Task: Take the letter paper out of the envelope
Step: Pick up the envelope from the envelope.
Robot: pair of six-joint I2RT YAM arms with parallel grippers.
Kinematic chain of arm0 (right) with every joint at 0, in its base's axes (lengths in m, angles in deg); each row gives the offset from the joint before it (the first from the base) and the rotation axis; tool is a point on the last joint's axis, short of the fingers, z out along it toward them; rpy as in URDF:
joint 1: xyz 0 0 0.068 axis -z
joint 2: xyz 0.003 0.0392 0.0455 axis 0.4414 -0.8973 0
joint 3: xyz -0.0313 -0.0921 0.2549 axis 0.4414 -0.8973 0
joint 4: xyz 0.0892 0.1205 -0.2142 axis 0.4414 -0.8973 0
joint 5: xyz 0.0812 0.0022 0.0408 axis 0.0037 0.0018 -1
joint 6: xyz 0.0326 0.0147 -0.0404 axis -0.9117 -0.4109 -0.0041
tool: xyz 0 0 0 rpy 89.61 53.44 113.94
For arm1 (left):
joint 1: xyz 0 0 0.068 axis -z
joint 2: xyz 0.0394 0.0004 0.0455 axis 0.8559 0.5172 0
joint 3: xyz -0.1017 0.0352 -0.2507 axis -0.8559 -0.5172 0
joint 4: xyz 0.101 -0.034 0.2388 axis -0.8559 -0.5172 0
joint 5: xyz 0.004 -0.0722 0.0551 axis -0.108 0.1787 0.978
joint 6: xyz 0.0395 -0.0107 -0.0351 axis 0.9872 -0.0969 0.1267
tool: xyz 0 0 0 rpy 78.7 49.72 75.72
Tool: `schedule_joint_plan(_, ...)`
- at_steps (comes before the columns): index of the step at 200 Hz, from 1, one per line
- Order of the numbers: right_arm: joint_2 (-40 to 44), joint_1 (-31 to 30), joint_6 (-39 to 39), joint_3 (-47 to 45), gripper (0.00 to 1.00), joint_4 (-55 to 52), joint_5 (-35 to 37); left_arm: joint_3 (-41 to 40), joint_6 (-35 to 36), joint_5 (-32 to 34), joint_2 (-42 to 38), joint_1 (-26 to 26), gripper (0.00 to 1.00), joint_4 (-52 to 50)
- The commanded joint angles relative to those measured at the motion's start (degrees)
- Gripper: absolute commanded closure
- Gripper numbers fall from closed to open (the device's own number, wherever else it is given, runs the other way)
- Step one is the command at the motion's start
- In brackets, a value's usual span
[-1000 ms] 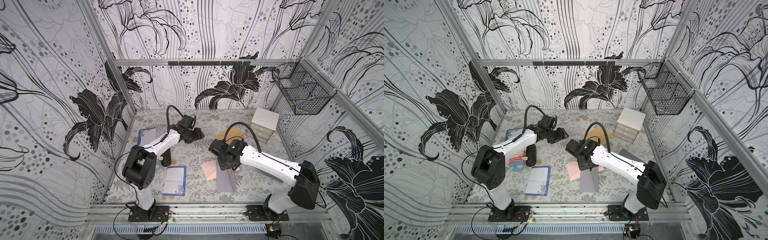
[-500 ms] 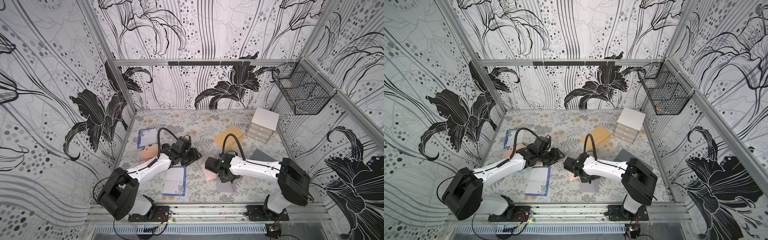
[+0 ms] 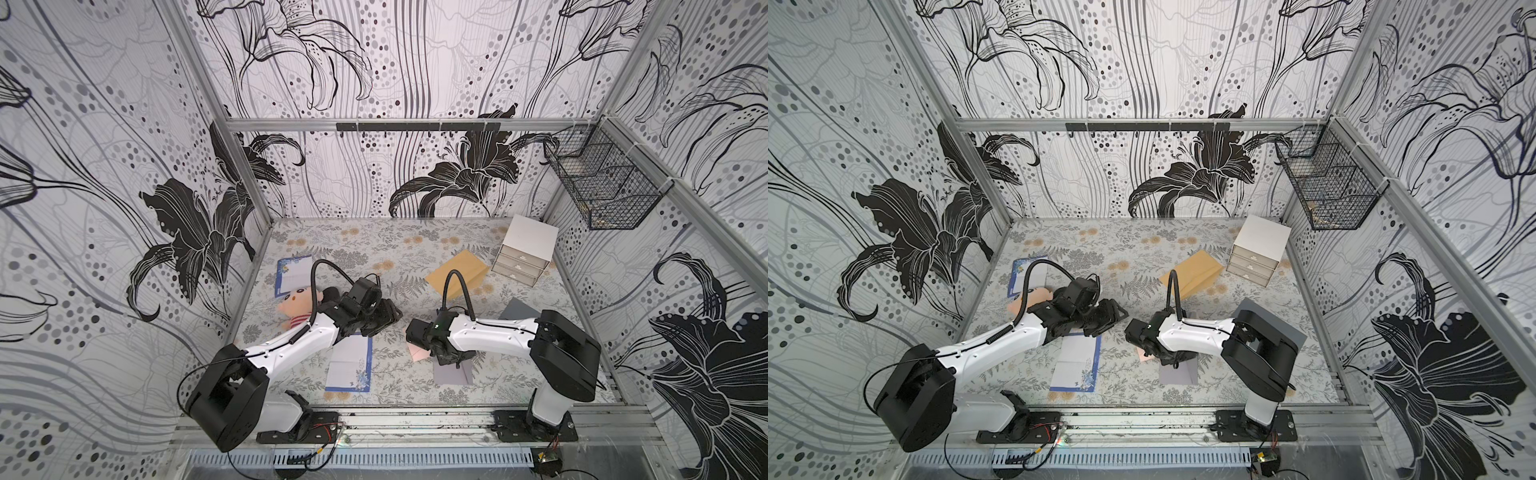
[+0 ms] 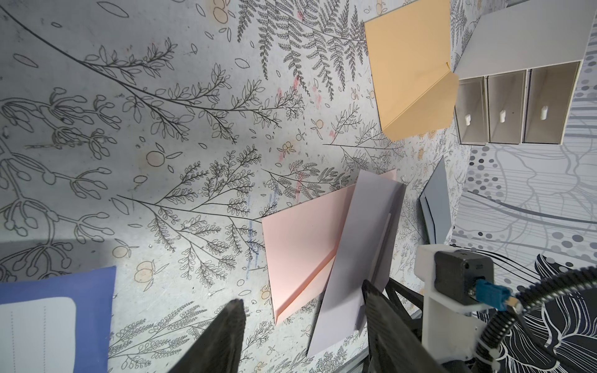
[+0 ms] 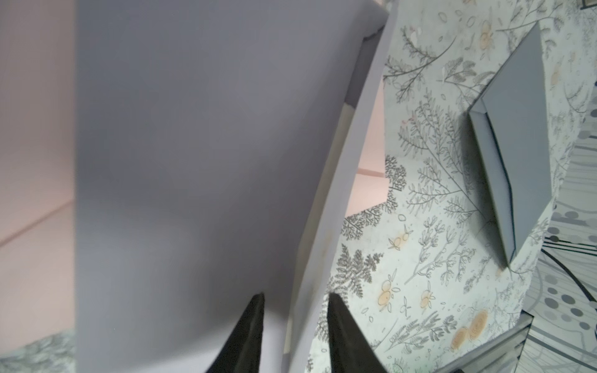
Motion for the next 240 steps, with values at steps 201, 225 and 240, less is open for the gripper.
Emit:
schedule_joint_plan(201, 14.1, 41.4, 16.7, 37.5, 1.0, 9.0, -63.8, 31.8, 16.6, -29.7, 12.7, -13.5, 0.13, 1.6)
schedule_joint_plan(225, 13.7, 44.7, 11.2, 36.7, 1.0, 15.0, -70.6, 33.8, 19.0, -30.6, 14.4, -13.7, 0.12, 1.2)
schedule_joint_plan(240, 14.0, 46.2, 7.4, 35.2, 1.0, 19.8, -73.6, 34.0, 21.2, -30.0, 14.6, -14.3, 0.12, 0.2)
